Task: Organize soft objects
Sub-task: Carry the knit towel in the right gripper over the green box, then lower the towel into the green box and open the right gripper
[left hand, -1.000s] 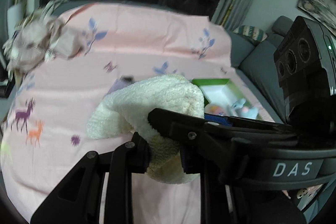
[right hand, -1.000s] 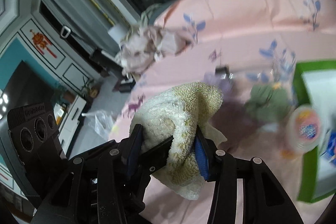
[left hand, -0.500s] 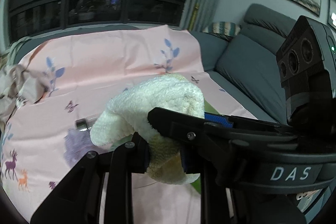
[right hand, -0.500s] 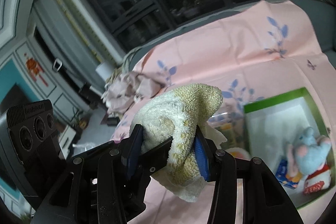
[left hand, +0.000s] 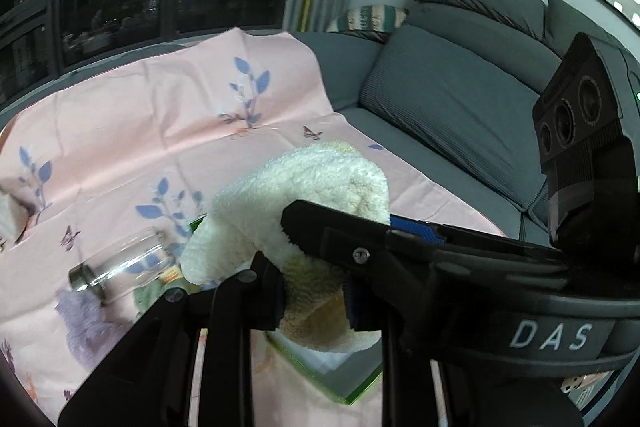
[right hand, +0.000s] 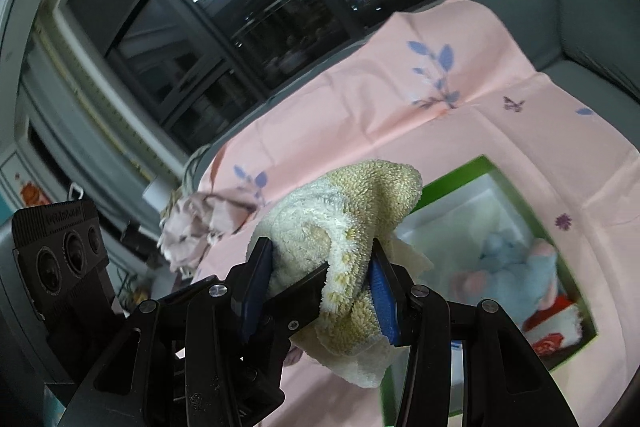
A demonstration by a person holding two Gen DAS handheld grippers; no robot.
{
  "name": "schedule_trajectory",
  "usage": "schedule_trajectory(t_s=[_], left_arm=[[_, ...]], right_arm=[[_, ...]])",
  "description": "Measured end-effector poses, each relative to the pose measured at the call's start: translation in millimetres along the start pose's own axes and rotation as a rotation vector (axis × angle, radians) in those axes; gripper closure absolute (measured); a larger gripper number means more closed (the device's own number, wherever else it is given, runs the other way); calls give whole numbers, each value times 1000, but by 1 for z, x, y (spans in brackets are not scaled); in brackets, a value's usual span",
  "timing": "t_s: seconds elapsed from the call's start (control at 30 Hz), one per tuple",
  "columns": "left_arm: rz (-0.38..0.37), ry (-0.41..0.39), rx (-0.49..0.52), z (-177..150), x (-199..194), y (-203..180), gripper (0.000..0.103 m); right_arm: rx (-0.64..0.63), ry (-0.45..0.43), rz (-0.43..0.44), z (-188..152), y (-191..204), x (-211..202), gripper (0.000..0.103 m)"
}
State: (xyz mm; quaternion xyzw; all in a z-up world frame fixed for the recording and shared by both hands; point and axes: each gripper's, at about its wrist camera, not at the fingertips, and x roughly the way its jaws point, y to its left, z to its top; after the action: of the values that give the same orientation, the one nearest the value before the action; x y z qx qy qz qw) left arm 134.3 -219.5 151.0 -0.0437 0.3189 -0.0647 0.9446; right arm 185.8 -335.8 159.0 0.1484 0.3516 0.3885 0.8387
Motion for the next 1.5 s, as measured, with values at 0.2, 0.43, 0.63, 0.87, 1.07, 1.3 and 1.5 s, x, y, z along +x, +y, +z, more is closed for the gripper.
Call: schedule_trajectory(t_s=[0.2, 0.43, 0.63, 0.87, 1.07, 1.3, 1.5], left_arm=[[-40, 51, 16, 3, 29, -15, 85], [-50, 126, 33, 3, 65, -26, 85], [-36, 169, 74, 3, 87, -36, 85], [-29, 219, 78, 2, 103, -39, 84], [-14, 277, 50, -4, 115, -35, 84], [-5, 340, 13, -10, 131, -33, 83], [1, 370, -3, -12, 138, -32, 82]], right_arm=[[79, -15, -31, 3, -31, -1, 54], [170, 2, -58, 1, -67, 7, 54], [225, 4, -77, -1, -87, 9, 54], [270, 15, -93, -3, -100, 13, 55], [304, 52, -108, -6, -109, 21, 55], [336, 90, -151, -9, -118, 29, 55], [347, 108, -179, -12, -123, 32, 55]])
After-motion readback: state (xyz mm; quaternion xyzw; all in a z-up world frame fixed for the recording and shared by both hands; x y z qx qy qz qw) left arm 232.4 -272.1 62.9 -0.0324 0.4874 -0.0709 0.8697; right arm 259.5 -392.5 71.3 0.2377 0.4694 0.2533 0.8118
